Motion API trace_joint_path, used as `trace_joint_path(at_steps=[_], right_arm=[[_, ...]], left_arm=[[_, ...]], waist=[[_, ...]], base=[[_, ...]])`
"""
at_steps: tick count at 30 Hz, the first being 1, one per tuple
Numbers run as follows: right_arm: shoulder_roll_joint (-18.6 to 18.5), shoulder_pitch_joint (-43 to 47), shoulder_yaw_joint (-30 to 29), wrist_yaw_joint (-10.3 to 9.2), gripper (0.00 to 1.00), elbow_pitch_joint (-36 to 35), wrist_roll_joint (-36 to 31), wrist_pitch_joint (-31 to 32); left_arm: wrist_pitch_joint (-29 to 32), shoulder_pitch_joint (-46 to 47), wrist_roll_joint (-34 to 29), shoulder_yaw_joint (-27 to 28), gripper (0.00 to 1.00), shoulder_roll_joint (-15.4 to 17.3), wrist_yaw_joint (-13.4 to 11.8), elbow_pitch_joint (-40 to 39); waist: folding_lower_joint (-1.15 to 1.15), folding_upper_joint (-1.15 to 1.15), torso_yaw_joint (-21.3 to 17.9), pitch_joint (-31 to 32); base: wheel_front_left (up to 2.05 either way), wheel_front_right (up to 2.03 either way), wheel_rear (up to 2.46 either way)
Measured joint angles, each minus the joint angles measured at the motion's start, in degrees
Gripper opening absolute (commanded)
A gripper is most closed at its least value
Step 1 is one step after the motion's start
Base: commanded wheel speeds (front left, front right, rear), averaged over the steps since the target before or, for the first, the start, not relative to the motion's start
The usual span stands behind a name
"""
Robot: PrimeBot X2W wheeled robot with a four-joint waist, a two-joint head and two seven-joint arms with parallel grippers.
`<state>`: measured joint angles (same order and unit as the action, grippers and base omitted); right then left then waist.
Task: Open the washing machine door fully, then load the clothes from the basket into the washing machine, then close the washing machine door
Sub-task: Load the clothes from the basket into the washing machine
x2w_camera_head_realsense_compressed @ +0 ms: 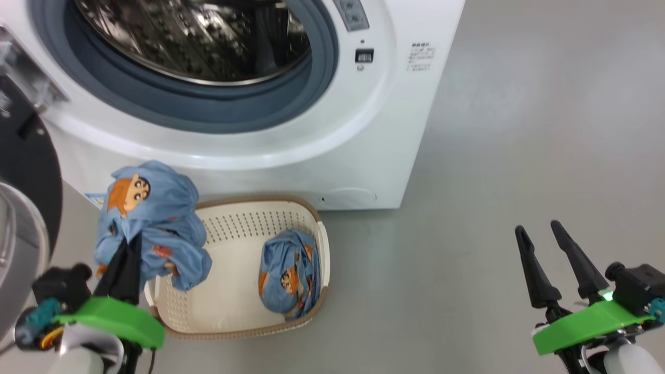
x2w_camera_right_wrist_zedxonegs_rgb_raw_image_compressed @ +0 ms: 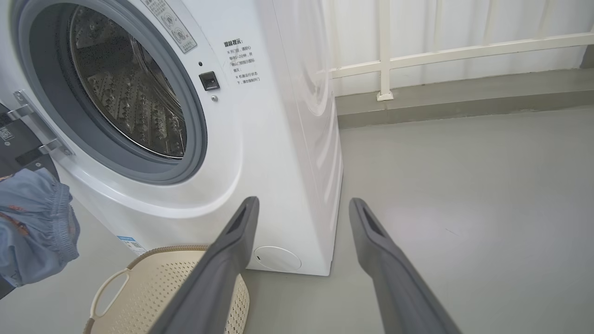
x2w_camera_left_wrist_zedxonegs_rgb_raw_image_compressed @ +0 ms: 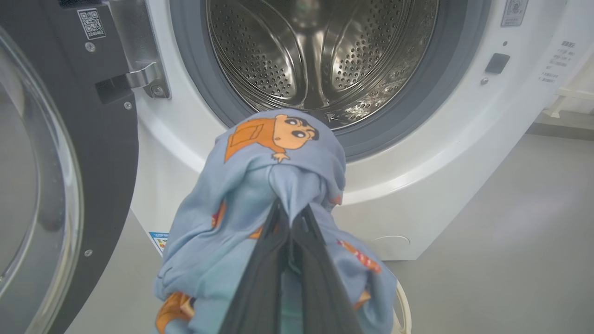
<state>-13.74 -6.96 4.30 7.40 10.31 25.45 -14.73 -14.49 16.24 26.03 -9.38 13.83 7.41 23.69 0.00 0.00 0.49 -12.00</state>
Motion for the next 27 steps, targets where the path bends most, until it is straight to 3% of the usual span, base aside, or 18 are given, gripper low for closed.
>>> trace_joint_path(at_steps=[18, 27], right_arm=[[0.2, 5.9, -4.1, 0.00, 1.00, -0.2, 0.0, 0.0], [0.9, 6.0, -4.9, 0.00, 1.00, -0.8, 0.0, 0.0]], left_arm=[[-0.1, -16.1, -7.0, 8.3, 0.00, -5.3, 0.0, -16.5], [-0.1, -17.4, -7.2, 8.6, 0.00, -6.7, 0.0, -18.7]], waist=[[0.00, 0.00, 0.8, 5.1], [0.00, 0.00, 0.9, 3.9]], base=[[0.00, 0.00, 0.00], [0.00, 0.00, 0.00]])
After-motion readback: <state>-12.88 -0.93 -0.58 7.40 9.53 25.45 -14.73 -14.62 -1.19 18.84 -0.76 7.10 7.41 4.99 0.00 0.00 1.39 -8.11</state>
